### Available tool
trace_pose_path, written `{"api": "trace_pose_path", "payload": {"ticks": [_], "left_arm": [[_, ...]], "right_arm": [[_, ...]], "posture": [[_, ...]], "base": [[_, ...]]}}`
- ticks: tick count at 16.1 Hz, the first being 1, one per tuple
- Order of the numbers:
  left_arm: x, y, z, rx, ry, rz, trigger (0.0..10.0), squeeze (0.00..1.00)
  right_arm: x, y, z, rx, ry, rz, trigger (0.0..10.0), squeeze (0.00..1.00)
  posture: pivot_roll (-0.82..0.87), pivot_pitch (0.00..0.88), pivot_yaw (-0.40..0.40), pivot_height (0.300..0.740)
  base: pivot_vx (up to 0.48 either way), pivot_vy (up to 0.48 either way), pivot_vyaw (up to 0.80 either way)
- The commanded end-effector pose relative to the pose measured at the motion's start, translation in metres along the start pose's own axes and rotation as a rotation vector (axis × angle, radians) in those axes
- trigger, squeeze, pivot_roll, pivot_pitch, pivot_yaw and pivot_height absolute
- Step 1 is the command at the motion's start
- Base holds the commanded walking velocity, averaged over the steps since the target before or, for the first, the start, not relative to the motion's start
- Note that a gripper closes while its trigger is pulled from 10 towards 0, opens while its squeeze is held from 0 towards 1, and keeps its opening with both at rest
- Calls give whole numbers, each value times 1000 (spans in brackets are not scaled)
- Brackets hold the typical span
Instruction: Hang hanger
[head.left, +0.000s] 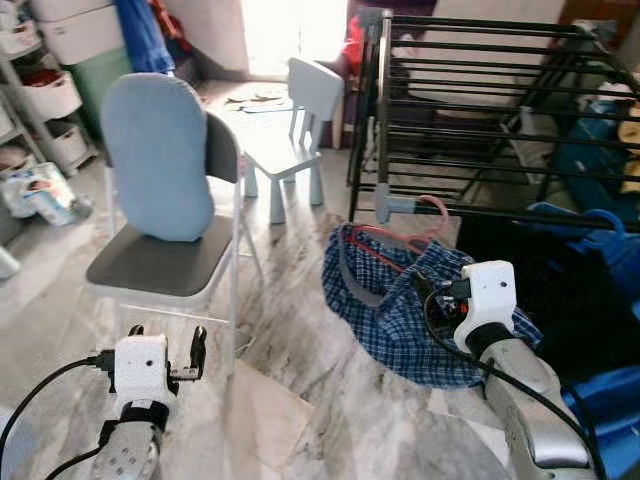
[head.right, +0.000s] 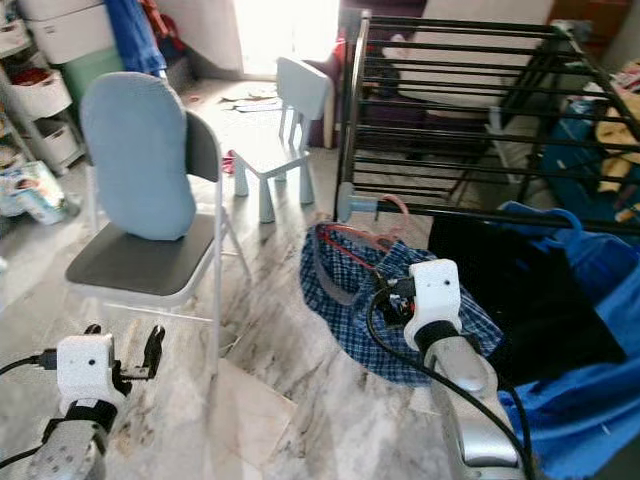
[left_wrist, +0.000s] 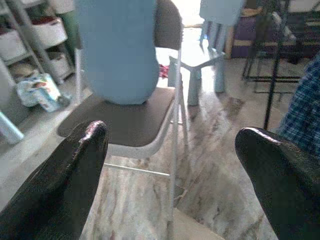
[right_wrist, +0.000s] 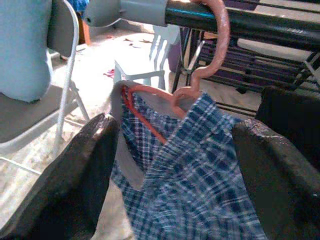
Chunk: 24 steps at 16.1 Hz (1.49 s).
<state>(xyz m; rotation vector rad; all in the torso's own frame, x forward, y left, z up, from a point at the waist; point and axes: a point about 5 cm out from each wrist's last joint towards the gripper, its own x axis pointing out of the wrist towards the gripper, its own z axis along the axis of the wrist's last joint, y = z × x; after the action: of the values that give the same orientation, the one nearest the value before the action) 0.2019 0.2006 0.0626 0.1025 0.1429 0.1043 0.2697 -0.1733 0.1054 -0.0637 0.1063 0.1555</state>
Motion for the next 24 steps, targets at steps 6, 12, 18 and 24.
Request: {"api": "trace_pose_path", "payload": {"ticks": [6,12,18,24], "left_arm": [[5,2,11,55,-22,-103,10000,0],[15,-10,21,27,-55,-138,10000,0],[20,-12,22,-18,-52,-107,10000,0],[30,-21,33,-76,-67,-145,10000,0]], "right_arm": [[-27,-18,-12,-1,32,-98,10000,0],[-11,-23,-2,8,7,-102,10000,0],[-11,-3,4,14,4,-42,10000,0],[-10,-10,3,9,30,-32,10000,0]], "posture": [[-90,0,65,740],[-72,0,49,740],[-136,0,34,740],[-125,0,57,740]], "base": [[0,0,0],[0,0,0],[0,-278,0],[0,-42,0]]}}
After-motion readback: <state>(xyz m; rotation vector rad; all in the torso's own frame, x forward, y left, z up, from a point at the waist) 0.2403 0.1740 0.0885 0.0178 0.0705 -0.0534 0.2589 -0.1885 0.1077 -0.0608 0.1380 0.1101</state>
